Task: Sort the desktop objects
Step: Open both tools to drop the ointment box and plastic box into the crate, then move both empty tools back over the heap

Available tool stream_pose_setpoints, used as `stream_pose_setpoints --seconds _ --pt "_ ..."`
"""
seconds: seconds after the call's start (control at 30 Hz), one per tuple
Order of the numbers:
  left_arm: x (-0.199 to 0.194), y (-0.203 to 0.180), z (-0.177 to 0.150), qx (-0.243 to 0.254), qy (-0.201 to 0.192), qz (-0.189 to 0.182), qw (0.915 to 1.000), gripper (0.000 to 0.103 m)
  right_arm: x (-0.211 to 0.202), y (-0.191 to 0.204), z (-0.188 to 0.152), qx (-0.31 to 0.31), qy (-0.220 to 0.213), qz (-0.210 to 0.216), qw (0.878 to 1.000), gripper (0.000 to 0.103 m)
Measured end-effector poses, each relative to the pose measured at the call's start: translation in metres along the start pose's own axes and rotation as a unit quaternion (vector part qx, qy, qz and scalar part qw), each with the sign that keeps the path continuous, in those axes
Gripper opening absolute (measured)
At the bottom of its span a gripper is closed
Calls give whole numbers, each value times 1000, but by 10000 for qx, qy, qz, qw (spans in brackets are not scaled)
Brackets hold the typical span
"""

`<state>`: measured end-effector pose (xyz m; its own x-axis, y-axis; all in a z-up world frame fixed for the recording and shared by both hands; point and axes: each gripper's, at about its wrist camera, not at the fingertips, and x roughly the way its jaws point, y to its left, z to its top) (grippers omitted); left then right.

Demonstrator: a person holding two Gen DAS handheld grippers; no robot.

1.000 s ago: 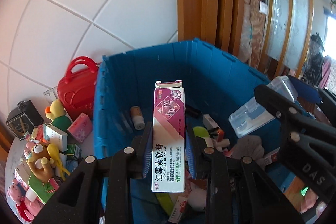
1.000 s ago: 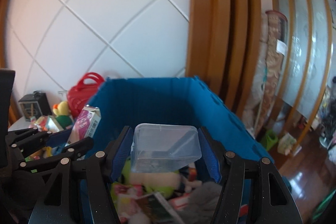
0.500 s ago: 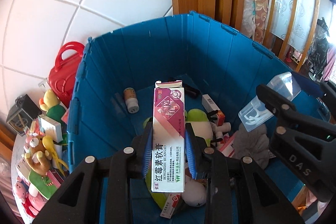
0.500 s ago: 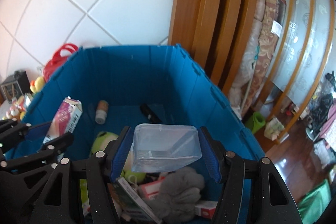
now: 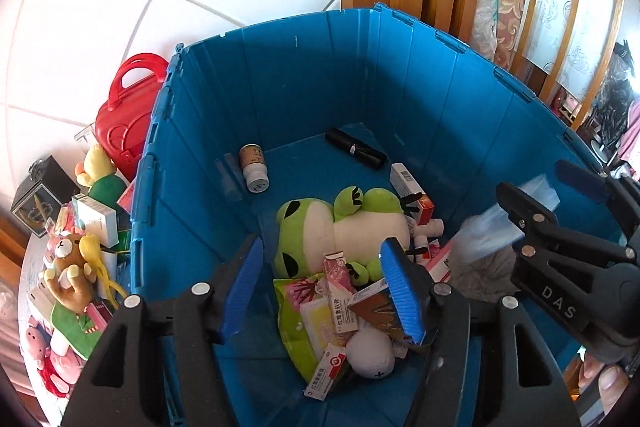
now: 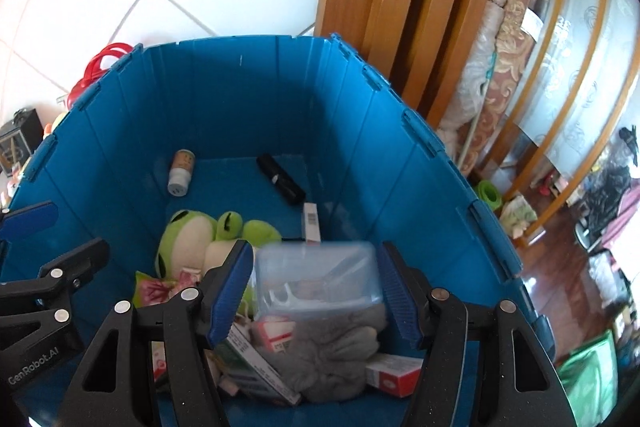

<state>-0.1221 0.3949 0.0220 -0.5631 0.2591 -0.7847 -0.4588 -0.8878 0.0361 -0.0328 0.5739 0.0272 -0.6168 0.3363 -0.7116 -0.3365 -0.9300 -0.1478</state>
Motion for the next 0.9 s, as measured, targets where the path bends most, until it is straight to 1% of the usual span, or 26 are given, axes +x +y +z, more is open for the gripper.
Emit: stream_pose_setpoints --seconds 0.03,0.07,0.1,0.17,0.23,0.27,0.37,0.43,0.53,0.63,0.7,0.8,0.9 --pt "-1 1 -1 6 -16 -4 10000 61 -2 -1 0 15 -30 -15 10000 76" --pt "-3 1 -2 13 -39 3 10000 61 -5 -2 0 33 -68 -16 10000 88" --pt "-6 2 -4 25 -65 18 10000 61 -7 -3 0 58 -120 -21 9999 94" --pt "-11 3 -6 32 -135 29 9999 61 -14 -4 1 99 -209 -108 9997 95" --pt "-16 6 -9 25 -217 36 9998 62 -23 -5 1 157 -335 -110 9993 98" --pt "-20 8 -11 15 -280 58 9996 62 -28 -6 1 190 -408 -134 9989 102" --pt "-36 15 -18 -18 -531 94 9985 63 -46 -5 -1 244 -636 -264 9973 103" --pt "-47 21 -22 -71 -737 150 9971 67 -62 -4 -4 303 -844 -402 9952 103" --pt "-69 31 -35 -139 -1227 272 9920 70 -84 -3 -12 541 -1221 -471 9899 103" --pt "-86 43 -48 -222 -1622 266 9862 70 -103 8 -25 678 -1537 -297 9853 103" --pt "-97 55 -57 -279 -1846 111 9824 71 -112 20 -33 652 -1698 -213 9831 103" --pt "-106 74 -72 -309 -1950 -122 9802 71 -124 40 -44 631 -1907 -44 9796 103" --pt "-109 96 -85 -444 -2007 -95 9786 71 -132 61 -50 579 -2017 137 9776 103"
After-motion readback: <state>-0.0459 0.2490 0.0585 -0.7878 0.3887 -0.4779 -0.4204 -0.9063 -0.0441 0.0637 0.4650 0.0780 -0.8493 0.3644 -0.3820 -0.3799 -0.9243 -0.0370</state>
